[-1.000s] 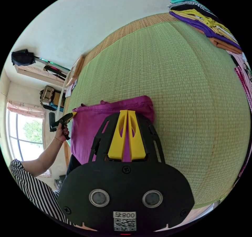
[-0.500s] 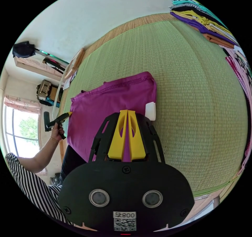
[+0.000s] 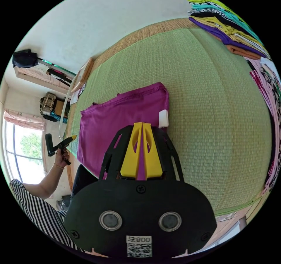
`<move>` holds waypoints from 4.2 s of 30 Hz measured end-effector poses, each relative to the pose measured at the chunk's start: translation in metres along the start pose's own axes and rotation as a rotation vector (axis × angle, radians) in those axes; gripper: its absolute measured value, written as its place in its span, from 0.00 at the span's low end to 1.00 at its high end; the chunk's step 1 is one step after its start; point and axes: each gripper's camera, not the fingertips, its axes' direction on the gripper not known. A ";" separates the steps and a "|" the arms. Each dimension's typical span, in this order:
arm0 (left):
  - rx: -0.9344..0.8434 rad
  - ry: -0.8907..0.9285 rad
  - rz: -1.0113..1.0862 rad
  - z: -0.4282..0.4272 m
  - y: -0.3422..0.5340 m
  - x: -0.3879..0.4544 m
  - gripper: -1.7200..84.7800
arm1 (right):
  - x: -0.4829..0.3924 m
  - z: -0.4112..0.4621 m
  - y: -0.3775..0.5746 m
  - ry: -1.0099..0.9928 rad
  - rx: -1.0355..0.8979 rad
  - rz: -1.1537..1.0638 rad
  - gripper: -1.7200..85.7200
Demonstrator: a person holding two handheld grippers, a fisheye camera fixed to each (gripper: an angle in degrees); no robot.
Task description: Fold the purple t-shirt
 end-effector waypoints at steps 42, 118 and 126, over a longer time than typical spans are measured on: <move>-0.202 -0.219 0.044 -0.008 0.136 0.073 0.02 | -0.014 -0.009 0.212 0.017 -0.102 0.068 0.02; -0.363 -0.088 0.786 0.264 0.140 0.582 0.03 | 0.171 -0.010 0.107 -0.382 0.041 0.171 0.13; -0.379 -0.021 0.749 0.273 0.135 0.571 0.03 | 0.163 0.013 0.038 -0.377 -0.002 0.152 0.12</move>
